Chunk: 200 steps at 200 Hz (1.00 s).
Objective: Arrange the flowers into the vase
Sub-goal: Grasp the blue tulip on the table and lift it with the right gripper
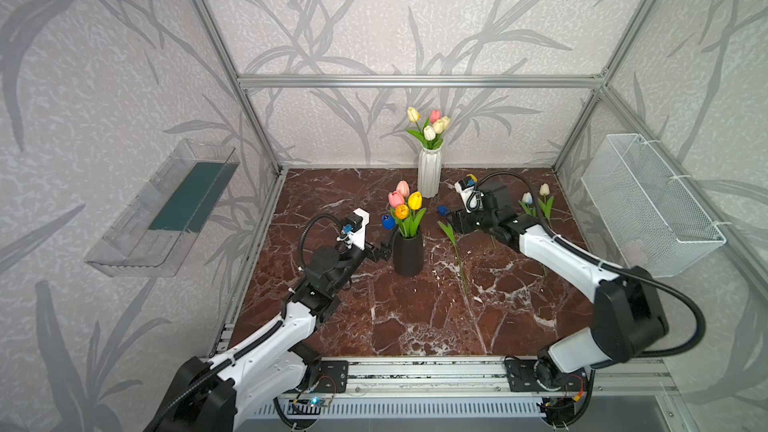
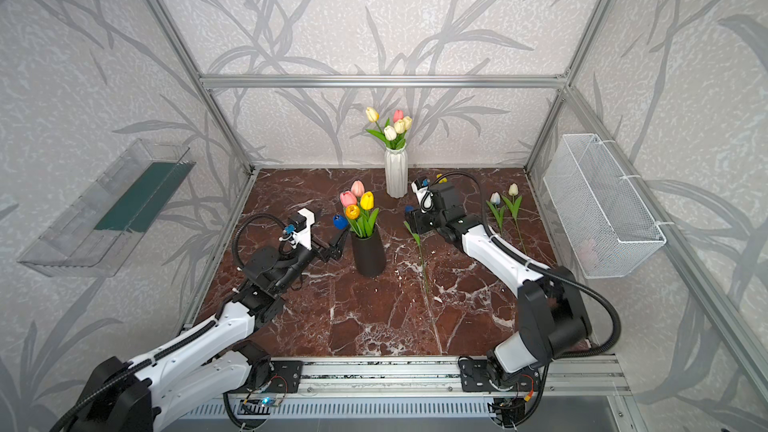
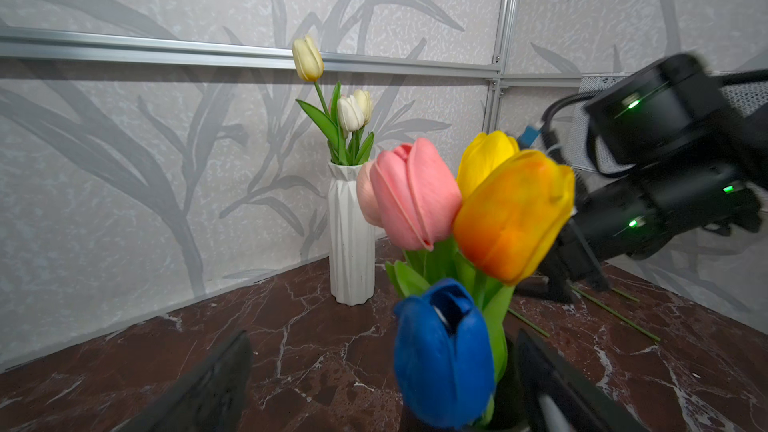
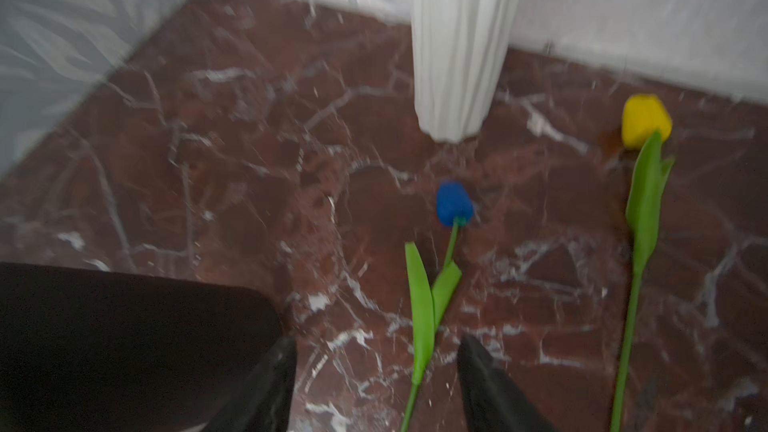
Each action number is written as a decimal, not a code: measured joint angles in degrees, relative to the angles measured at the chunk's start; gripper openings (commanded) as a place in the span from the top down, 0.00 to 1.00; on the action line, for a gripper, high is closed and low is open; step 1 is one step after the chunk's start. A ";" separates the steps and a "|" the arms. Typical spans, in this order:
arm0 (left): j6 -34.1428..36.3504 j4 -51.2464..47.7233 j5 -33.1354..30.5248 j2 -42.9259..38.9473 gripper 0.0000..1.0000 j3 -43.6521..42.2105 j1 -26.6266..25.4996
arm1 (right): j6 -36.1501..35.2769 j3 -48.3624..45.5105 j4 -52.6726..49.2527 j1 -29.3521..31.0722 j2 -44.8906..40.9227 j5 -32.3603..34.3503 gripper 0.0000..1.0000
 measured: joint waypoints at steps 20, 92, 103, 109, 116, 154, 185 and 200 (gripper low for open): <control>0.07 -2.25 2.67 -4.35 0.01 -0.55 -0.02 | 0.17 2.82 -8.09 0.02 7.02 2.16 0.44; -3.69 -5.81 7.72 -8.81 0.01 -9.11 -1.22 | 0.85 7.69 -17.64 1.79 16.68 6.97 0.67; -3.89 -5.73 7.85 -8.74 0.01 -9.75 -1.33 | 1.20 8.26 -17.66 2.01 17.46 7.10 0.72; -3.89 -5.68 7.87 -8.70 0.01 -9.99 -1.38 | 1.36 8.66 -17.75 2.05 18.05 7.28 0.75; -3.87 -5.66 7.85 -8.66 0.01 -10.23 -1.38 | 1.44 9.09 -17.70 2.16 18.93 7.34 0.80; -3.45 -4.74 7.69 -7.06 0.00 -10.64 -1.42 | 2.08 9.46 -17.31 2.25 19.12 8.11 0.98; -3.32 -2.19 7.52 -4.20 0.00 -10.82 -1.42 | 2.69 7.10 -15.87 2.19 13.31 7.21 1.00; -3.37 -0.94 7.13 -2.99 0.00 -10.86 -1.42 | 2.82 5.68 -13.18 2.10 6.29 5.92 1.00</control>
